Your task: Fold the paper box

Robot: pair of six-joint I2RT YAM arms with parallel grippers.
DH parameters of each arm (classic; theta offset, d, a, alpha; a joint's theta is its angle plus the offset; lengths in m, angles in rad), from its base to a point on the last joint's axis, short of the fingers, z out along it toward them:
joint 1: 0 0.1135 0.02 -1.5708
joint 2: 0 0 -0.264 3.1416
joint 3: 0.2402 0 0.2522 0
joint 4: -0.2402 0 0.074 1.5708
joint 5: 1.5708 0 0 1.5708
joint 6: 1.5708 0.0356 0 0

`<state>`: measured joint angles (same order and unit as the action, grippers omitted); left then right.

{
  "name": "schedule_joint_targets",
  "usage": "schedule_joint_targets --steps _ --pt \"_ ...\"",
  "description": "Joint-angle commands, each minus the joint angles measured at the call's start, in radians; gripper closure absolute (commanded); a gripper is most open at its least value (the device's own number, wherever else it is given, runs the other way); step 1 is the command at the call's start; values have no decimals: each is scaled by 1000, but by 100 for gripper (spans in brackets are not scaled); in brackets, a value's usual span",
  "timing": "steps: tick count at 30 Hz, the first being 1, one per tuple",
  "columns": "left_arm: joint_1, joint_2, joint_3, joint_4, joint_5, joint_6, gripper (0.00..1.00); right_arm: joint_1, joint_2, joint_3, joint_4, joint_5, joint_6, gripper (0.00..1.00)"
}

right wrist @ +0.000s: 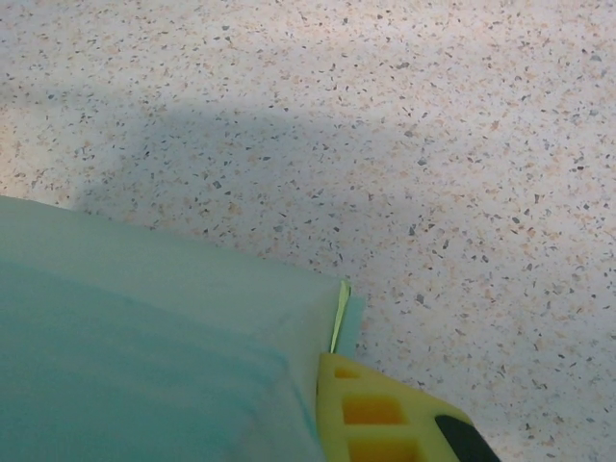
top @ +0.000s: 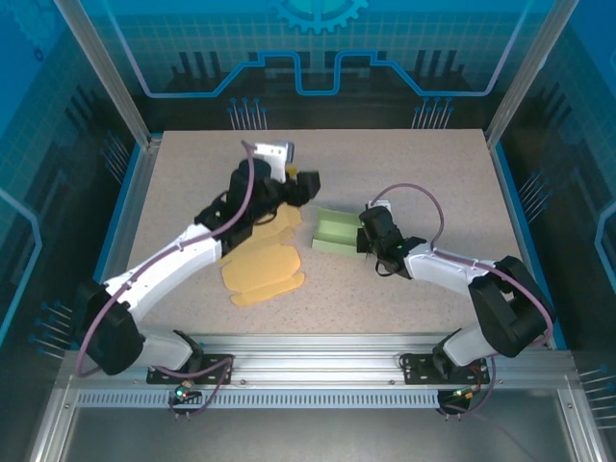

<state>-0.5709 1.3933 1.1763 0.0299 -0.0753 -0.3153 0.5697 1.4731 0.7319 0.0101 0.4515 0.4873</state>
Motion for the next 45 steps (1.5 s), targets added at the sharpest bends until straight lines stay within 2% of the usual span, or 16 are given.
schedule_joint_targets --steps 1,7,11,14,29,35,37,45 --pt "21 103 142 -173 96 7 40 19 -20 -23 -49 40 -45 95" --pt "26 333 350 -271 260 -27 54 43 -9 -20 -58 71 -48 94" --pt "24 441 396 -299 346 -67 60 54 -2 -19 -58 83 -46 93" --pt "25 478 379 -284 391 -94 62 63 2 -19 -58 91 -48 93" --pt "14 474 176 -188 440 -157 65 112 -13 -45 -89 154 -44 91" --pt "2 451 106 -152 440 -170 66 142 -45 -51 -117 190 -39 79" --pt "-1 442 81 -134 437 -178 66 150 -57 -55 -123 201 -36 70" --pt "-10 426 37 -101 431 -190 67 183 -118 -80 -163 226 -21 46"
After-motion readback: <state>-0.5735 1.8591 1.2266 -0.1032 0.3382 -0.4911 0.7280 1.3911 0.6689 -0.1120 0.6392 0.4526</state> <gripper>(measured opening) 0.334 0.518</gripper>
